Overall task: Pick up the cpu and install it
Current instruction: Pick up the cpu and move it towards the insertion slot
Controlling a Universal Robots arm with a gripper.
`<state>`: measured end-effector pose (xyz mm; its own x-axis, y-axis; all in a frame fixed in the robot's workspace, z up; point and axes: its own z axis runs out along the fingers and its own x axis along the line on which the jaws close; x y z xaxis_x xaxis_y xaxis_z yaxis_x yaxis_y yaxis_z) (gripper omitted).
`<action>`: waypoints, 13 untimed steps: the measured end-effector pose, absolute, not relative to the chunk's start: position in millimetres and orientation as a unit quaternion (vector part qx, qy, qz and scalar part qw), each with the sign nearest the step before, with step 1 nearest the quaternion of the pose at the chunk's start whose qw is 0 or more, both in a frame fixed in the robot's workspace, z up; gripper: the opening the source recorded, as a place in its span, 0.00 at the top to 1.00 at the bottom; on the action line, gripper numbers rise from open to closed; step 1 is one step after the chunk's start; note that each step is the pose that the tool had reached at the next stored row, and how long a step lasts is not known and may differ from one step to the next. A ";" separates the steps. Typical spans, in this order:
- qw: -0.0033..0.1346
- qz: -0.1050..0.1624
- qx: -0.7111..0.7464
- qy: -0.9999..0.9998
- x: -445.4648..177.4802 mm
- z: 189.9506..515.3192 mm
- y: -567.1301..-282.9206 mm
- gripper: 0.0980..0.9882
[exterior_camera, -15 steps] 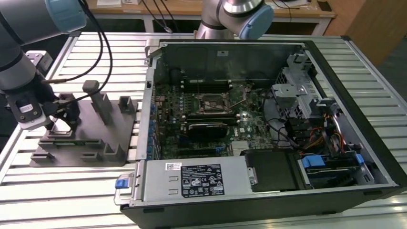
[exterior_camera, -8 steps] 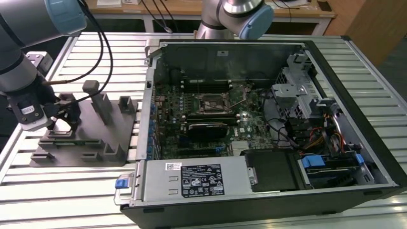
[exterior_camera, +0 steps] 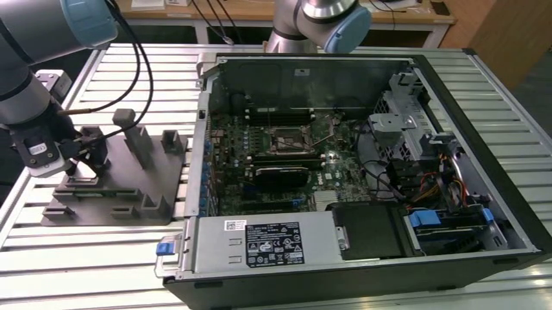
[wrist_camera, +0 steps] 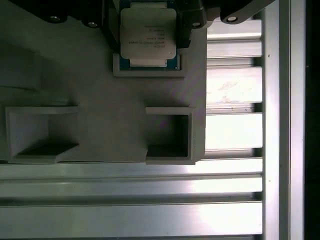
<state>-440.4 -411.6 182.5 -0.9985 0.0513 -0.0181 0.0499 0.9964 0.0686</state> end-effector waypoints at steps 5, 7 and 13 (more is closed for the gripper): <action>0.010 0.034 0.025 0.999 -440.4 182.5 -411.6 0.50; 0.010 0.034 0.025 0.999 -440.4 182.4 -411.6 0.50; 0.010 0.034 0.025 0.999 -440.4 187.3 -411.6 0.50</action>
